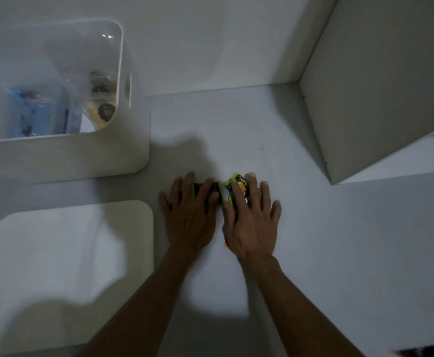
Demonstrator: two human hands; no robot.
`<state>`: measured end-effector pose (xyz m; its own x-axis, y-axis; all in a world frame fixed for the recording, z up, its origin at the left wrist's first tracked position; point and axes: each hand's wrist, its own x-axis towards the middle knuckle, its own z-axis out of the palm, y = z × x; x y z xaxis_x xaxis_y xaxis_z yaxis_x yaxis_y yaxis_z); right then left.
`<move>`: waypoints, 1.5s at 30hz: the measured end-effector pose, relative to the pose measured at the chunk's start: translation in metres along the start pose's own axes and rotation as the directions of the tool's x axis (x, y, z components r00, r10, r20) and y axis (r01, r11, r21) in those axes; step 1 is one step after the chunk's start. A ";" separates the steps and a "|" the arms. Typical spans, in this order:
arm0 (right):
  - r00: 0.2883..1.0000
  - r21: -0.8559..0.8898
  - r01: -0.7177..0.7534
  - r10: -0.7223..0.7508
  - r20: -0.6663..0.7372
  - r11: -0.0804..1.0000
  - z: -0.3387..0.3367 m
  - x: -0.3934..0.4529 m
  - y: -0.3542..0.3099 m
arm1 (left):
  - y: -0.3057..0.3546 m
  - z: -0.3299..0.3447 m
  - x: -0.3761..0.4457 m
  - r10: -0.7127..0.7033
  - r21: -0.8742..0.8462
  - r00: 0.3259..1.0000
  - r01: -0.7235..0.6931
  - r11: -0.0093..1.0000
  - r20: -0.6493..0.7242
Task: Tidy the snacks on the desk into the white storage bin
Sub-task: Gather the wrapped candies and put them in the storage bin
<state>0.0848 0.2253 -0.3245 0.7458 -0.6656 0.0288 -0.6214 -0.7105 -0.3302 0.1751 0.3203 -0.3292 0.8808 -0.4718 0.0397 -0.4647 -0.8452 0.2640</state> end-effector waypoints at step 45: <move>0.944 0.638 0.094 0.134 -0.300 0.764 -0.178 0.061 -0.183 | -0.013 -0.265 0.053 -0.418 -0.608 0.804 0.090 0.788 -0.422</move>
<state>0.2010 0.2744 -0.0941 0.5486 -0.7926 0.2659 -0.2517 -0.4599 -0.8515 0.2522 0.3725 -0.0751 0.9411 0.0798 0.3285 -0.2314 -0.5564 0.7981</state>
